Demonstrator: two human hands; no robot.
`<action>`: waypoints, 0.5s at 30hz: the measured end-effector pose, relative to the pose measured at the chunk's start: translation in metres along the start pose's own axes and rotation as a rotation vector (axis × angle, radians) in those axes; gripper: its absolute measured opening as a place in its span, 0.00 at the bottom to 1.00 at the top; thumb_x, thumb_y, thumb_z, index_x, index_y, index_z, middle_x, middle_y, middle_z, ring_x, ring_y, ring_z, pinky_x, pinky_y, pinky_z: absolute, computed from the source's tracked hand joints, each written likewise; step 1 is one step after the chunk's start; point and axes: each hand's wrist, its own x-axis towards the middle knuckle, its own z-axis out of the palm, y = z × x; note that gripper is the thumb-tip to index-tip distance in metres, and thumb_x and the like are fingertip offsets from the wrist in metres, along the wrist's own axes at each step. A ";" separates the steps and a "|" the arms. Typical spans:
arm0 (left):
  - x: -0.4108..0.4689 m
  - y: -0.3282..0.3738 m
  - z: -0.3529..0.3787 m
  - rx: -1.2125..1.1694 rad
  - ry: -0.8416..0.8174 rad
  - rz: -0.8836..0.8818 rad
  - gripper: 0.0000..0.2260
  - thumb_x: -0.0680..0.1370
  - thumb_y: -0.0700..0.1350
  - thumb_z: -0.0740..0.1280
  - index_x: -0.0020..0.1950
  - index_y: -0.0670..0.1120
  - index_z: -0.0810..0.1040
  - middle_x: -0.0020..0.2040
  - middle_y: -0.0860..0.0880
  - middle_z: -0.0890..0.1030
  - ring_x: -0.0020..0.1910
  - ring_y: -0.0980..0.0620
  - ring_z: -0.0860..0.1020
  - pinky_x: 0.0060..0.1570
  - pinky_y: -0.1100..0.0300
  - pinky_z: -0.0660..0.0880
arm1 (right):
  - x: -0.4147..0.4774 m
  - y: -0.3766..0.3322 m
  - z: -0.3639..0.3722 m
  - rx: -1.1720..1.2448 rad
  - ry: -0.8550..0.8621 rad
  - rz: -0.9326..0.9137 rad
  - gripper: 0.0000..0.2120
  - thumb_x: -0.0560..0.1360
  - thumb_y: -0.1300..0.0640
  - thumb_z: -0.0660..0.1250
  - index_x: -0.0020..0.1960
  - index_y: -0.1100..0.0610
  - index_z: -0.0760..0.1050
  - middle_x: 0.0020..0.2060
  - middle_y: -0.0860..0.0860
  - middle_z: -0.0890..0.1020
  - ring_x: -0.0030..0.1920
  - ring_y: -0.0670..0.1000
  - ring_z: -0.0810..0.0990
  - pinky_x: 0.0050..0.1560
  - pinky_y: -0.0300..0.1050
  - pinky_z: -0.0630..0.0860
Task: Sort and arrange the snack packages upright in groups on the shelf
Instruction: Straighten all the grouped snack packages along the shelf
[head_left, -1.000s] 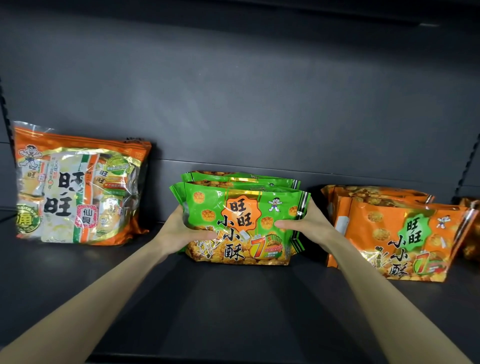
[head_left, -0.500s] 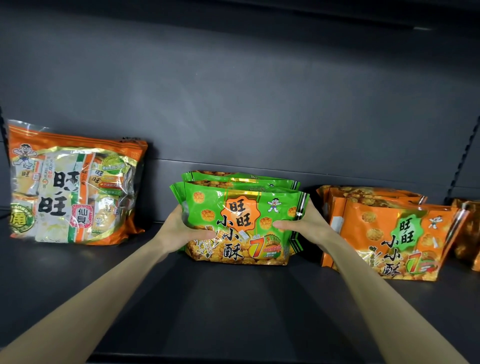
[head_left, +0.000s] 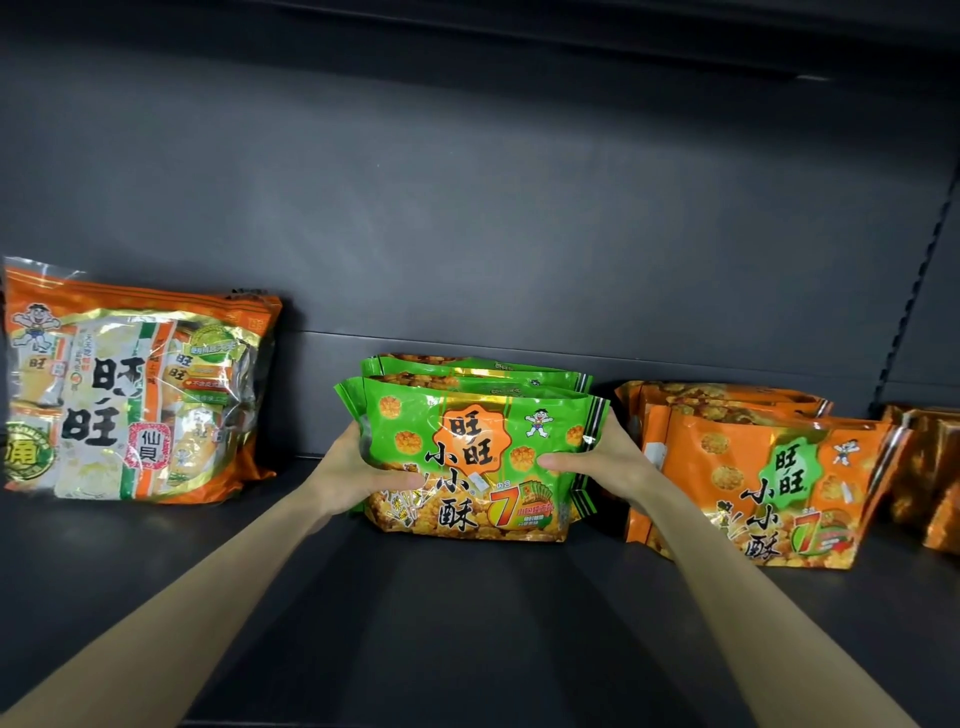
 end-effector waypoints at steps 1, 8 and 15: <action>0.000 0.000 -0.001 0.007 -0.001 -0.006 0.36 0.51 0.46 0.81 0.55 0.55 0.70 0.54 0.55 0.81 0.52 0.59 0.79 0.55 0.58 0.75 | -0.001 0.000 0.000 -0.002 0.000 0.007 0.41 0.63 0.59 0.79 0.68 0.54 0.59 0.54 0.45 0.75 0.59 0.48 0.74 0.60 0.43 0.69; 0.001 0.000 -0.006 0.148 0.025 -0.051 0.48 0.49 0.54 0.83 0.65 0.51 0.67 0.58 0.53 0.81 0.57 0.53 0.79 0.63 0.49 0.73 | -0.002 -0.008 -0.007 -0.075 -0.014 0.089 0.55 0.63 0.57 0.80 0.75 0.60 0.45 0.62 0.49 0.74 0.65 0.51 0.71 0.67 0.46 0.65; -0.014 0.020 0.003 0.449 0.265 -0.121 0.38 0.64 0.49 0.79 0.67 0.41 0.62 0.60 0.45 0.75 0.60 0.44 0.74 0.56 0.52 0.71 | -0.012 -0.028 -0.020 -0.216 0.087 -0.040 0.60 0.61 0.56 0.80 0.77 0.58 0.41 0.75 0.56 0.60 0.74 0.56 0.59 0.73 0.53 0.59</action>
